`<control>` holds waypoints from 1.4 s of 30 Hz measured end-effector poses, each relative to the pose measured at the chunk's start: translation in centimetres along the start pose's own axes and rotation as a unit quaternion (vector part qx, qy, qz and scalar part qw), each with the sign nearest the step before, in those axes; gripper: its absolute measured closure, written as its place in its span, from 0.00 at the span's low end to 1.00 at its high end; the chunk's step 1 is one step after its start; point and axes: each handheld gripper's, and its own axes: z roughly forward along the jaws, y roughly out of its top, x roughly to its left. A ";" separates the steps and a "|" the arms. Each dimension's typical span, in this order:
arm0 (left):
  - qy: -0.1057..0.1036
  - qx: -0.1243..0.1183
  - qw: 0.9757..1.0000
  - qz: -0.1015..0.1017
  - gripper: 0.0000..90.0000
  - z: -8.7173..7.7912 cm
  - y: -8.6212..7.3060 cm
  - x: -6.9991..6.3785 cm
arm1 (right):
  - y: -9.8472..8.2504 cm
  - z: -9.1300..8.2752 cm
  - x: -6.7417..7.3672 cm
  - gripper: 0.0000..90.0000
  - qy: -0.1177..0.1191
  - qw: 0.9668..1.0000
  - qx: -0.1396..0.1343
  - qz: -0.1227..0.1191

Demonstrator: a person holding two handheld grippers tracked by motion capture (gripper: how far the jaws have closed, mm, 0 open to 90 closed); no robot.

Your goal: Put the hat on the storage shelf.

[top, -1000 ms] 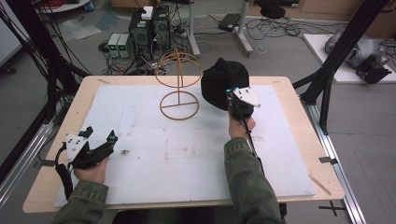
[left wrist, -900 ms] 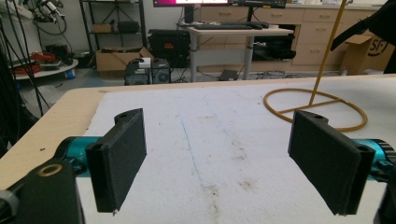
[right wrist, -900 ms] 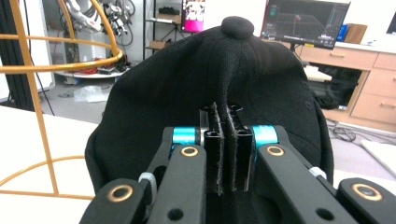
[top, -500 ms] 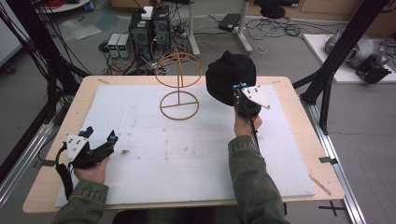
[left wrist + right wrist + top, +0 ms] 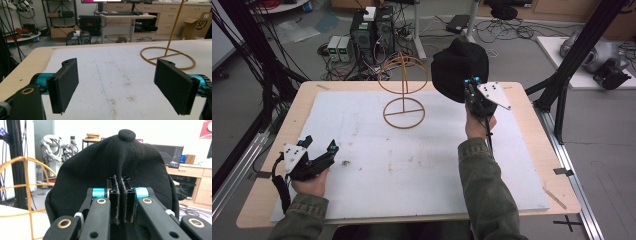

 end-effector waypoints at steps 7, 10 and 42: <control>0.000 -0.001 1.000 -0.002 0.23 0.1 0.0 0.0 | 1.1 0.3 1.0 0.97 0.016 1.000 -0.009 -0.001; 0.001 -0.001 1.000 -0.001 0.23 0.0 0.0 0.0 | 1.8 0.5 1.5 0.97 0.021 1.000 -0.015 -0.008; 0.001 -0.003 1.000 -0.008 0.23 -0.1 0.0 0.3 | 7.7 3.1 6.5 0.97 0.076 0.996 -0.050 -0.018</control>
